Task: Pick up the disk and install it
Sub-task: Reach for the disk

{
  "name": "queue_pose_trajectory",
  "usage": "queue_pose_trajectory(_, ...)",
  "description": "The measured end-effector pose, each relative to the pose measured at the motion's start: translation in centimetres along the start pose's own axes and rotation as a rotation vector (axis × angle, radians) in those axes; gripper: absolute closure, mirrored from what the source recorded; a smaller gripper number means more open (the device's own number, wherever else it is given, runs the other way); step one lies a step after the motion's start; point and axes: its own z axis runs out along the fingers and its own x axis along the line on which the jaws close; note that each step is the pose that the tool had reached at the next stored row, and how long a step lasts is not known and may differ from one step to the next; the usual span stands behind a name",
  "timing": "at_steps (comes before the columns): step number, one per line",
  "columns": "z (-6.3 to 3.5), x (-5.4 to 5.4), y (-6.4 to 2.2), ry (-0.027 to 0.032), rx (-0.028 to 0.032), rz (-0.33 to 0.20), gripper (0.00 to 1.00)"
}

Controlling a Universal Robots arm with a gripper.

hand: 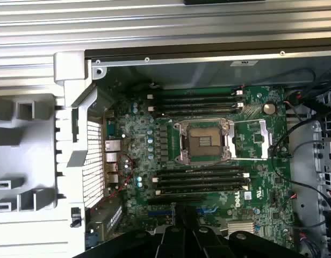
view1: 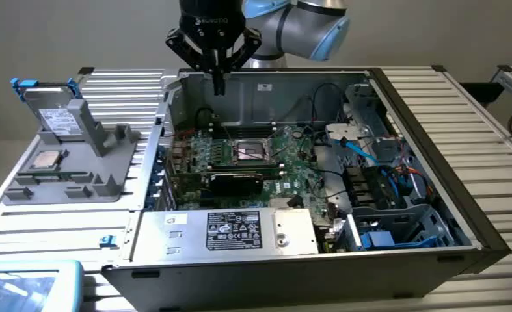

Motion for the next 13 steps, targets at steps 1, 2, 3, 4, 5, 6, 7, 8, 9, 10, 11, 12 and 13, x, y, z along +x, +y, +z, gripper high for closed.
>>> queue_pose_trajectory(1, 0.00, 0.00, 0.00, 0.0000, 0.0000, 0.000, 0.89)
queue_pose_trajectory(2, 0.00, 0.00, 0.00, 0.0000, 0.0000, 0.000, 0.89)
queue_pose_trajectory(3, 0.00, 0.00, 0.00, 0.0000, 0.0000, 0.000, 0.89)
queue_pose_trajectory(4, 0.00, 0.00, 0.00, 0.0000, -0.0001, 0.000, 0.89)
queue_pose_trajectory(5, 0.00, 0.00, 0.00, 0.0000, 0.0000, 0.000, 0.89)
queue_pose_trajectory(6, 0.00, 0.00, 0.00, 0.0000, 0.0000, 0.000, 0.89)
queue_pose_trajectory(7, 0.00, 0.00, 0.00, 0.0000, 0.0000, 0.000, 0.89)
queue_pose_trajectory(8, 0.00, 0.00, 0.00, 0.0000, 0.0000, 0.000, 0.89)
queue_pose_trajectory(9, 0.00, 0.00, 0.00, 0.0000, 0.0000, 0.000, 0.89)
queue_pose_trajectory(10, 0.00, 0.00, 0.00, 0.0000, 0.0000, 0.000, 0.89)
queue_pose_trajectory(11, 0.00, 0.00, 0.00, 0.0000, 0.0000, 0.000, 0.89)
queue_pose_trajectory(12, 0.00, 0.00, 0.00, 0.0000, 0.0000, 0.000, 0.89)
queue_pose_trajectory(13, 0.00, 0.01, 0.00, 0.0000, 0.0000, 0.000, 0.89)
